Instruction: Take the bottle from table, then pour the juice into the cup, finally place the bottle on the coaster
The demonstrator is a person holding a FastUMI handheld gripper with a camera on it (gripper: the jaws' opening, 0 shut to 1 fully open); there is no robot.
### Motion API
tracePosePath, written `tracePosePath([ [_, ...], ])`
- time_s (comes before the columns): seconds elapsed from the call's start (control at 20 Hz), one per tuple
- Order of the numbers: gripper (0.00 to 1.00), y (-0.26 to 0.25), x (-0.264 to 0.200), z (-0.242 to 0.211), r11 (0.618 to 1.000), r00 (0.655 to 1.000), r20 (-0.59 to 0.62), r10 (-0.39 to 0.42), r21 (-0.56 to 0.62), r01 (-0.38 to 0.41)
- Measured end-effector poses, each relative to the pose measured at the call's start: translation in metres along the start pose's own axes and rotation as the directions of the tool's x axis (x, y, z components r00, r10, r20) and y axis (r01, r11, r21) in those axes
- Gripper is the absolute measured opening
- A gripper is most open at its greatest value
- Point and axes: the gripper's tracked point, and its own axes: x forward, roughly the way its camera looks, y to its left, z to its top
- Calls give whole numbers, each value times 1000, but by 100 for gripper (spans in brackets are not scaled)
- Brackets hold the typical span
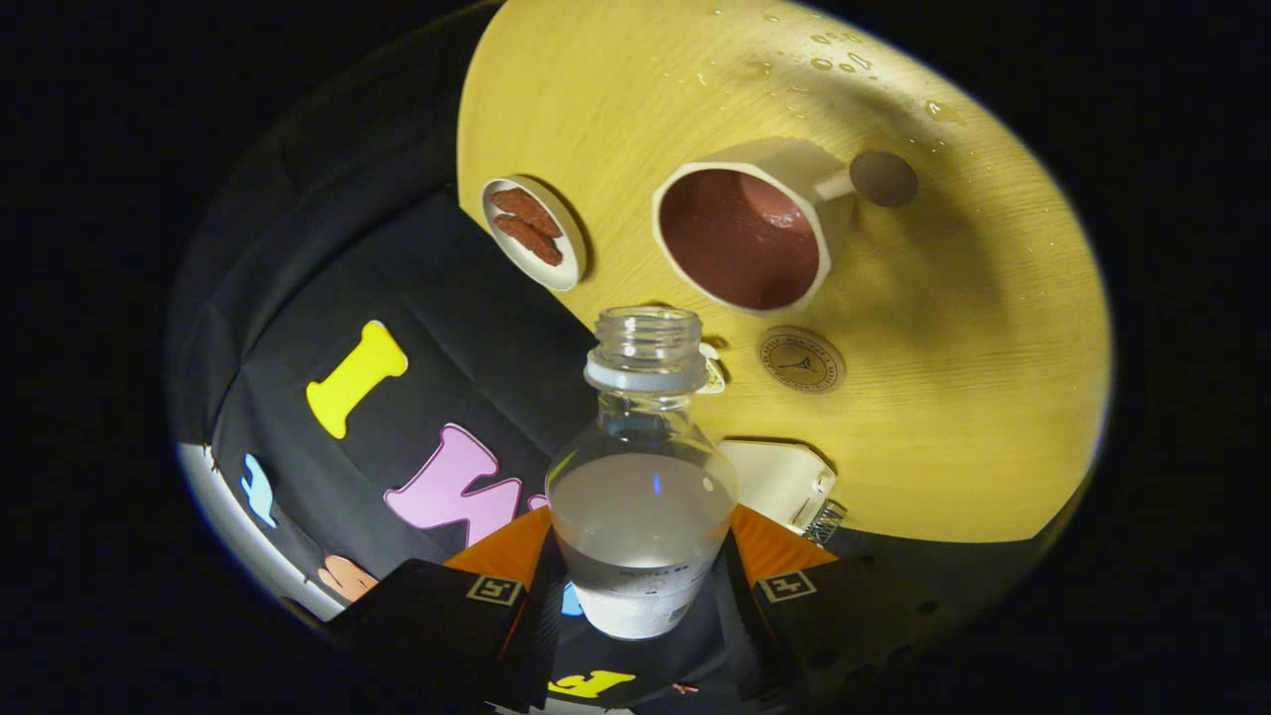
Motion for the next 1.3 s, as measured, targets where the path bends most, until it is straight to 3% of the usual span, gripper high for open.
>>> tracePosePath([
  [0.1,71,3,-12,-10,991,999,9,38,-130,-36],
  [0.2,71,5,-25,-20,958,997,12,82,-276,-76],
  [0.3,70,4,-38,-29,898,993,11,121,-428,-104],
  [0.4,71,-1,-50,-42,805,991,5,137,-583,-108],
  [0.6,70,-33,-60,-66,526,994,8,111,-849,-52],
  [0.8,70,-74,-59,-84,171,998,17,67,-985,5],
  [0.95,71,-108,-56,-73,-84,994,89,68,-992,94],
  [1.1,71,-115,-52,-59,-322,973,152,172,-925,201],
  [1.2,71,-121,-46,-56,-457,963,157,217,-856,243],
  [1.3,71,-119,-38,-56,-557,955,148,256,-785,271],
])
